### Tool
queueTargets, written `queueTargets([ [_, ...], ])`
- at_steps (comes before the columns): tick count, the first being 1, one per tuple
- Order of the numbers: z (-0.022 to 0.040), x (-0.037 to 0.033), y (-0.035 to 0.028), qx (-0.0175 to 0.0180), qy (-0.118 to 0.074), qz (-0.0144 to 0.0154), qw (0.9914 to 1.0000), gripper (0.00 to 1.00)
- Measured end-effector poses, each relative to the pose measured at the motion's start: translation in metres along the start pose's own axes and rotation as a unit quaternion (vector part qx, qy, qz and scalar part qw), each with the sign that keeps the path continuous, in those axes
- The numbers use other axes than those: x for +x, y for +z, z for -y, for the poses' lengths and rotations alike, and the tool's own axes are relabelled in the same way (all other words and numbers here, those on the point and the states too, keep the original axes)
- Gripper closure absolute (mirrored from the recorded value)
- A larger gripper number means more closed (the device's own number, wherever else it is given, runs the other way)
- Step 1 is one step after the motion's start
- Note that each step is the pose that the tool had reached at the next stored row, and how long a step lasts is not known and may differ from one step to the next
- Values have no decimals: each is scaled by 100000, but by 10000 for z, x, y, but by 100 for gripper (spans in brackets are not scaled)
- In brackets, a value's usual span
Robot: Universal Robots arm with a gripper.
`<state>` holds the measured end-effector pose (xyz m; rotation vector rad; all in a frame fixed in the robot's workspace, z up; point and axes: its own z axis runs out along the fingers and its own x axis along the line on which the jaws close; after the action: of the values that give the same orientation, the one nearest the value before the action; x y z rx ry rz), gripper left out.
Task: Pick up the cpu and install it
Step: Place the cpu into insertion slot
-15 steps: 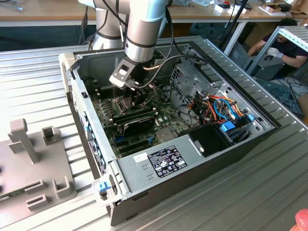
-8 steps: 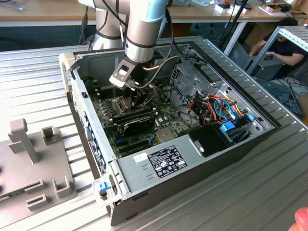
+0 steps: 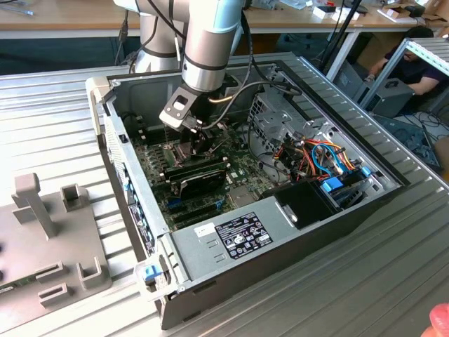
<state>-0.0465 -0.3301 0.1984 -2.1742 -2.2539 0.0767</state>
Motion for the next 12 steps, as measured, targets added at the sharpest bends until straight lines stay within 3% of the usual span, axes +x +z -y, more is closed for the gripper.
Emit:
queueTargets([
  [12, -1, 1, 15, 6, -1, 3, 100000, 45],
])
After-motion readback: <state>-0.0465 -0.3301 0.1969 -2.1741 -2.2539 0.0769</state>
